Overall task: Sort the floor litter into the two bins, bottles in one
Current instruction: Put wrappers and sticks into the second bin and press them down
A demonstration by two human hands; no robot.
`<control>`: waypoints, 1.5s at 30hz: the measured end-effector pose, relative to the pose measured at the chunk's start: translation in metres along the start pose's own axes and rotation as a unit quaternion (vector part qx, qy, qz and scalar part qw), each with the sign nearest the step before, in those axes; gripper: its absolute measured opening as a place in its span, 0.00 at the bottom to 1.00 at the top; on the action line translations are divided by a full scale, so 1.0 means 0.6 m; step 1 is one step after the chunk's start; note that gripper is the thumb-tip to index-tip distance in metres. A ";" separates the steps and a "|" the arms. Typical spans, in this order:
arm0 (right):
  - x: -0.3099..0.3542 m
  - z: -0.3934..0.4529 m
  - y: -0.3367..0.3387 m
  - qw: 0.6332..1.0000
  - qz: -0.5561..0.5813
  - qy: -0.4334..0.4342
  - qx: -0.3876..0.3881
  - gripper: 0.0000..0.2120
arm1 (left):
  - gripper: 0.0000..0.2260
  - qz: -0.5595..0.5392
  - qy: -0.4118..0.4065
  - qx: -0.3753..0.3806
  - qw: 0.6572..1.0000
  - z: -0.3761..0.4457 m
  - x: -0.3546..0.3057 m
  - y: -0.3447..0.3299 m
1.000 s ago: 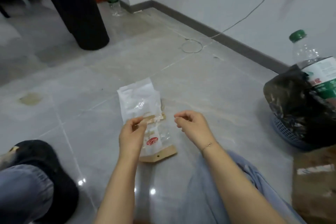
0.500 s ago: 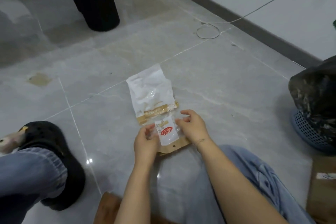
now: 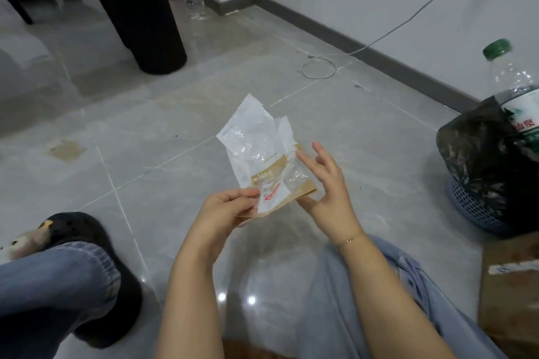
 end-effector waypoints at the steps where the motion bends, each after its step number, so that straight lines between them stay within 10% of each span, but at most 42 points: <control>1: 0.005 -0.002 0.000 1.000 0.011 0.002 -0.011 0.32 | 0.09 0.003 0.012 0.013 1.000 -0.004 0.000 0.001; 13: 0.007 -0.012 0.002 0.965 0.195 -0.168 -0.055 0.07 | 0.14 -0.307 -0.007 0.062 0.950 -0.024 0.008 0.021; 20: -0.007 -0.016 -0.020 0.918 0.309 -0.247 -0.039 0.07 | 0.36 -0.122 -0.011 0.057 0.991 -0.009 0.039 0.021; 29: -0.016 -0.018 -0.031 0.921 0.243 -0.296 -0.065 0.05 | 0.09 -0.171 -0.087 -0.064 0.979 0.001 0.048 -0.014; 34: -0.004 -0.017 -0.016 0.989 0.000 -0.127 -0.074 0.37 | 0.13 -0.192 -0.123 -0.159 0.961 0.011 0.054 -0.005; 37: 0.022 -0.022 -0.025 0.998 -0.019 -0.032 -0.044 0.26 | 0.16 -0.227 -0.148 -0.195 0.943 0.001 0.045 -0.003; 45: 0.026 -0.023 -0.048 0.959 0.163 -0.232 -0.006 0.16 | 0.08 -0.154 -0.148 -0.041 0.976 -0.016 0.033 -0.056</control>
Point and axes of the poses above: each hand's wrist, its own z-axis towards the middle knuckle, its own y-axis out of the back of the hand, x = y × z, the point moved 3 cm from there along z, towards the middle knuckle, and after that the axes turned 12 degrees about y, right-handed, at the moved point
